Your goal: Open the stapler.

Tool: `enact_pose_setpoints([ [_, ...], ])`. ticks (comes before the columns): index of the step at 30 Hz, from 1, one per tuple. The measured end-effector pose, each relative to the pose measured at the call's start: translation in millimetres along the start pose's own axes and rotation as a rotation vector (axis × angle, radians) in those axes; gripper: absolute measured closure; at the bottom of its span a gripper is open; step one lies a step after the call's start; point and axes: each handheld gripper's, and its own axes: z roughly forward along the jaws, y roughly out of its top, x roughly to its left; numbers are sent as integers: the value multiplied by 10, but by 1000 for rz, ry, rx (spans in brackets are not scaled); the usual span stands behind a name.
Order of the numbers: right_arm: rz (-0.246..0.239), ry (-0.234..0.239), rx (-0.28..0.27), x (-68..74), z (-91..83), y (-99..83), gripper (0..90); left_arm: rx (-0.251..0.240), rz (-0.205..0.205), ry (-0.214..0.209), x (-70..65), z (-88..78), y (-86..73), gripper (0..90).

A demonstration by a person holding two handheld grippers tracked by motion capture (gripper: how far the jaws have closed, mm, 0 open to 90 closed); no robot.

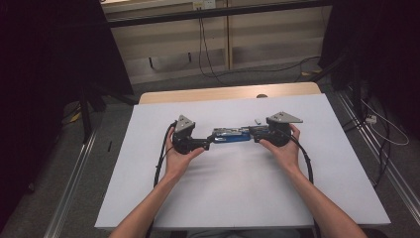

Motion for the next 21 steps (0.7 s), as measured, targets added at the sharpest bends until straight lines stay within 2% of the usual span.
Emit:
enact_pose_setpoints([
  [2, 1, -3, 4, -4, -20, 9, 138, 5, 6, 15, -8, -51, -15, 37],
  [4, -4, -5, 15, -2, -51, 21, 115, 2, -13, 23, -16, -87, -16, 35],
  [8, -16, -15, 17, 2, -100, 21, 97, -21, -13, -1, -30, -231, -27, 39],
  [12, -14, -18, 7, -11, -131, 39, 93, -42, -4, 25, -50, -370, -94, 39],
  [16, -11, -25, 1, -29, -159, 43, 85, -35, -3, 31, -47, -490, -152, 39],
  [21, -1, -21, 1, -35, -174, 40, 85, -45, -14, 63, -57, -642, -215, 39],
])
